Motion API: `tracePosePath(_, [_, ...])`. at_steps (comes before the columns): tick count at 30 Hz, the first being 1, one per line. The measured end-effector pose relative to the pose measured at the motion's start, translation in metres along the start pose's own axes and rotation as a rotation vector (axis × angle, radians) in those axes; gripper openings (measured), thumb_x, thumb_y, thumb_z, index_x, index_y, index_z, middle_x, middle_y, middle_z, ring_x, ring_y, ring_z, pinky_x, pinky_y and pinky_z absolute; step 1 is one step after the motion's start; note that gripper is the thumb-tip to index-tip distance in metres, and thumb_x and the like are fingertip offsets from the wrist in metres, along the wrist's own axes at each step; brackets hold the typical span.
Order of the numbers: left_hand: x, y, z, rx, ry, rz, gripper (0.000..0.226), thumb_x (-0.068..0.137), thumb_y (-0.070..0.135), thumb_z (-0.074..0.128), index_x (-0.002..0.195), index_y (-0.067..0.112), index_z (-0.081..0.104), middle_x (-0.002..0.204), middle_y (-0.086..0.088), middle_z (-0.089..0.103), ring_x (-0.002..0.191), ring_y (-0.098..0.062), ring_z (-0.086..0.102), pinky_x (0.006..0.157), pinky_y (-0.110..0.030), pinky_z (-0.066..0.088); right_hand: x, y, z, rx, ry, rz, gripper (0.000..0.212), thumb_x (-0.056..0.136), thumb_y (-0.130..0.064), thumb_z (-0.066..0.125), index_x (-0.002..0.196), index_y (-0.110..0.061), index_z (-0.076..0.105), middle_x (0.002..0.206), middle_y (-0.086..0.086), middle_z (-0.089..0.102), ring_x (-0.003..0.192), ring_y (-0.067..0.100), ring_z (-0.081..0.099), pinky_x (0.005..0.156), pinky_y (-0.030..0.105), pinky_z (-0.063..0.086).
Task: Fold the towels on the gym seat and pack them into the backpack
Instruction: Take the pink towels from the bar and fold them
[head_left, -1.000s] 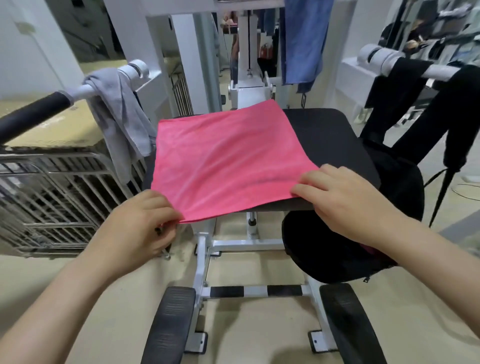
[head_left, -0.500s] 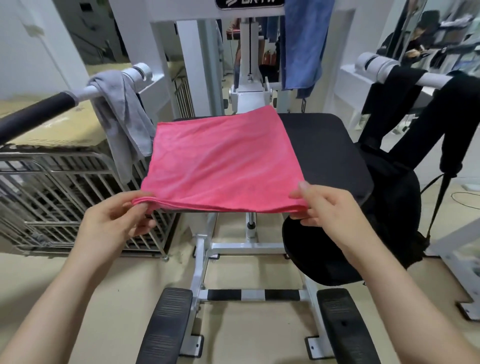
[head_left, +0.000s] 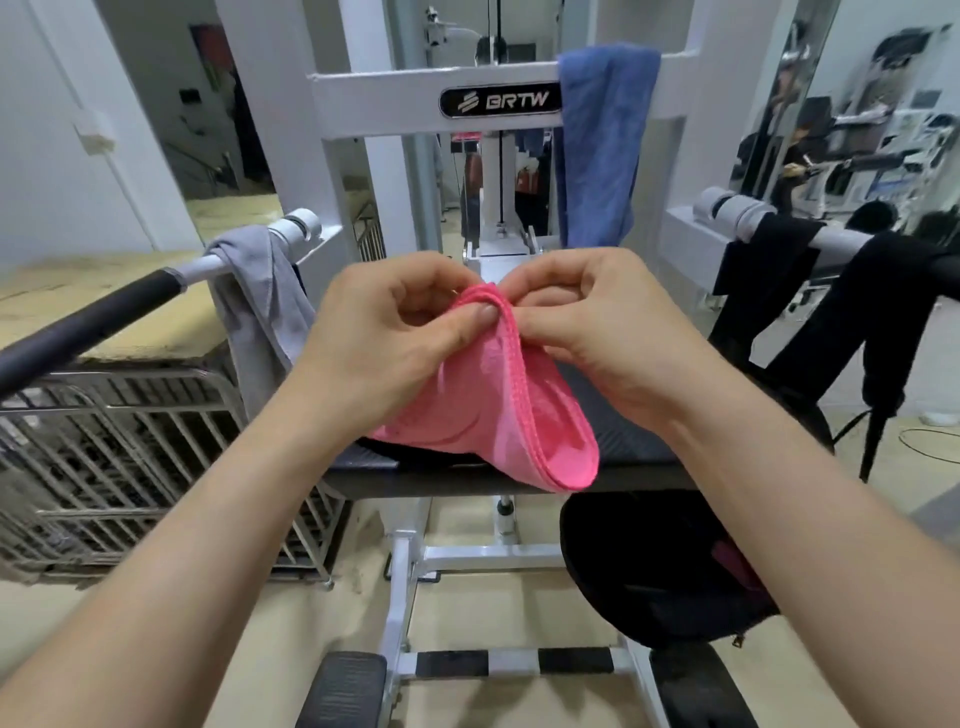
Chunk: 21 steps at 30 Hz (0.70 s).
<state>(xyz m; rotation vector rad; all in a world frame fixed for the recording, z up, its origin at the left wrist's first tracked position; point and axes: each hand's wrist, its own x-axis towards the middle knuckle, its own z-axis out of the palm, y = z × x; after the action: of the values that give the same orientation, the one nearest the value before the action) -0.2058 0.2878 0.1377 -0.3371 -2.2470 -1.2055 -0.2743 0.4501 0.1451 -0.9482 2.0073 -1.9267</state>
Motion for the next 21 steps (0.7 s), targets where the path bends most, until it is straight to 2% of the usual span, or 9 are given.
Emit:
tracePosePath(3, [0.002, 0.002, 0.003, -0.035, 0.089, 0.005, 0.012, 0.08, 0.015, 0.076, 0.086, 0.024, 0.071, 0.079, 0.006, 0.075, 0.073, -0.006, 0.07, 0.068, -0.02, 0.053, -0.001, -0.008, -0.003, 0.045, 0.031, -0.016, 0.01, 0.075, 0.001, 0.075, 0.081, -0.006, 0.071, 0.083, 0.023, 0.072, 0.072, 0.023, 0.071, 0.075, 0.031, 0.059])
tracePosePath(6, [0.004, 0.004, 0.007, -0.13, 0.14, -0.03, 0.014, 0.076, 0.014, 0.078, 0.084, 0.022, 0.071, 0.077, 0.004, 0.075, 0.072, -0.008, 0.071, 0.067, -0.02, 0.054, 0.0, -0.011, -0.004, 0.074, 0.078, -0.063, 0.013, 0.074, 0.003, 0.076, 0.082, -0.004, 0.068, 0.083, 0.026, 0.07, 0.07, 0.025, 0.07, 0.071, 0.029, 0.06])
tracePosePath(9, [0.008, 0.005, 0.009, -0.194, 0.189, -0.089, 0.012, 0.07, 0.018, 0.08, 0.078, 0.022, 0.072, 0.072, 0.003, 0.074, 0.068, -0.009, 0.069, 0.065, -0.02, 0.054, 0.001, -0.012, -0.005, 0.133, 0.106, -0.087, 0.014, 0.076, 0.003, 0.075, 0.087, -0.002, 0.067, 0.081, 0.022, 0.067, 0.075, 0.027, 0.068, 0.076, 0.035, 0.06])
tracePosePath(11, [0.011, 0.005, 0.012, -0.17, 0.201, -0.103, 0.011, 0.072, 0.015, 0.08, 0.075, 0.021, 0.072, 0.069, 0.005, 0.073, 0.065, -0.007, 0.068, 0.062, -0.019, 0.053, 0.001, -0.011, -0.007, 0.127, 0.066, -0.092, 0.01, 0.08, -0.003, 0.073, 0.089, -0.004, 0.069, 0.09, 0.024, 0.069, 0.081, 0.027, 0.069, 0.081, 0.039, 0.058])
tracePosePath(13, [0.013, 0.007, 0.016, -0.086, 0.213, -0.07, 0.012, 0.076, 0.016, 0.08, 0.073, 0.024, 0.071, 0.066, 0.006, 0.073, 0.061, -0.007, 0.067, 0.058, -0.021, 0.054, 0.002, -0.01, -0.01, 0.022, 0.009, -0.133, 0.012, 0.081, -0.01, 0.075, 0.09, -0.004, 0.071, 0.092, 0.02, 0.071, 0.083, 0.022, 0.07, 0.079, 0.033, 0.058])
tracePosePath(15, [0.016, 0.009, 0.019, -0.038, 0.195, -0.047, 0.009, 0.077, 0.024, 0.079, 0.073, 0.025, 0.071, 0.068, 0.001, 0.073, 0.061, -0.01, 0.067, 0.056, -0.026, 0.055, 0.003, -0.012, -0.014, -0.068, -0.024, -0.202, 0.01, 0.081, -0.006, 0.074, 0.089, -0.002, 0.07, 0.084, 0.014, 0.071, 0.077, 0.015, 0.068, 0.074, 0.026, 0.056])
tracePosePath(17, [0.016, 0.014, 0.02, -0.077, 0.078, -0.073, 0.016, 0.072, 0.031, 0.081, 0.077, 0.018, 0.074, 0.074, -0.007, 0.073, 0.064, -0.013, 0.066, 0.06, -0.028, 0.054, 0.003, -0.017, -0.028, -0.073, -0.089, -0.233, 0.005, 0.083, -0.001, 0.069, 0.088, 0.0, 0.068, 0.078, 0.007, 0.069, 0.071, 0.011, 0.065, 0.068, 0.021, 0.053])
tracePosePath(19, [0.012, 0.013, 0.019, 0.087, -0.069, -0.017, 0.018, 0.067, 0.036, 0.083, 0.075, 0.023, 0.074, 0.088, -0.01, 0.067, 0.081, -0.018, 0.062, 0.074, -0.027, 0.05, 0.0, -0.026, -0.049, 0.008, -0.224, -0.235, 0.004, 0.083, -0.001, 0.067, 0.086, -0.005, 0.066, 0.073, 0.0, 0.066, 0.066, 0.007, 0.06, 0.062, 0.016, 0.05])
tracePosePath(21, [0.01, 0.015, 0.017, 0.265, -0.166, 0.07, 0.014, 0.065, 0.045, 0.077, 0.072, 0.034, 0.074, 0.113, 0.005, 0.057, 0.108, -0.015, 0.05, 0.094, -0.021, 0.039, -0.007, -0.036, -0.069, 0.126, -0.383, -0.233, 0.005, 0.083, -0.005, 0.067, 0.085, -0.009, 0.064, 0.076, 0.002, 0.063, 0.068, 0.009, 0.058, 0.064, 0.016, 0.049])
